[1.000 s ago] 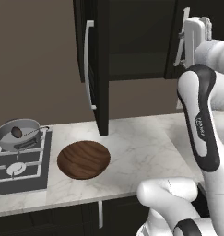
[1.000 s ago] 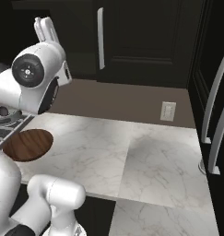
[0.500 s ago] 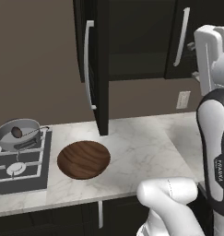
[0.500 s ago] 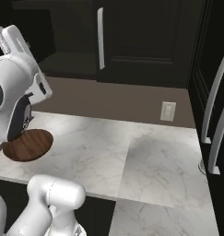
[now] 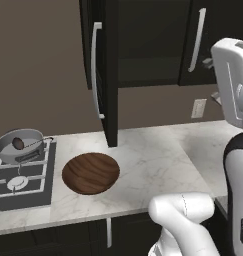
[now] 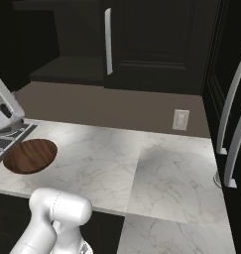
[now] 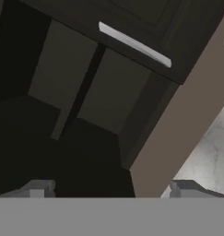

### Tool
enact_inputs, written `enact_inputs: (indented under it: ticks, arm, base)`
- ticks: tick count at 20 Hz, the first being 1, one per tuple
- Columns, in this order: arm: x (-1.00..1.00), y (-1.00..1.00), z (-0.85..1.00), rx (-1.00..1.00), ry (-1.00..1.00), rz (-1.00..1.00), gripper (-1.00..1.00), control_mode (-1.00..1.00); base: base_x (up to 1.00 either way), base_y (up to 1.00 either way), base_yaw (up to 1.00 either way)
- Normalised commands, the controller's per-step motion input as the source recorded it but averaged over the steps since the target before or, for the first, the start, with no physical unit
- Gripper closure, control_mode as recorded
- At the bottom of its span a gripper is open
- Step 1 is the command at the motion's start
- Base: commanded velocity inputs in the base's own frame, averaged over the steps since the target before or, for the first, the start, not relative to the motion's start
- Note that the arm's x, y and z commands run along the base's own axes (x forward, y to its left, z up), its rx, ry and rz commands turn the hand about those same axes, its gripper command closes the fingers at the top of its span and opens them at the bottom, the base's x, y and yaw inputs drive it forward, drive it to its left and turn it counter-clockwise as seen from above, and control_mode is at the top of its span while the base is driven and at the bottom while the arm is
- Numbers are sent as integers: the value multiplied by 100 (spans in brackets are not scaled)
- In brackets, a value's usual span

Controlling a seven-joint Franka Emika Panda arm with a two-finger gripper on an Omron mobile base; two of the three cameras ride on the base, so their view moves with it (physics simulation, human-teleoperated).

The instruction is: Open the cabinet and move the ladle to the pot. Then close the cabinet.

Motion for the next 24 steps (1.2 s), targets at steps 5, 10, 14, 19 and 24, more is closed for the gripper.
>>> enact_inputs:
  ticks: [5, 10, 14, 19, 24]
  arm:
    - [-59, 40, 0, 0, 0, 0, -100, -100]
    - [-43, 51, 0, -2, 0, 0, -100, -100]
    - [-37, 43, 0, 0, 0, 0, -100, -100]
    - [-35, 41, 0, 0, 0, 0, -100, -100]
    - [-30, 45, 0, 0, 0, 0, -100, -100]
  base:
    - [0, 0, 0]
    - [0, 0, 0]
    - [0, 0, 0]
    - [0, 0, 0]
    - [0, 0, 0]
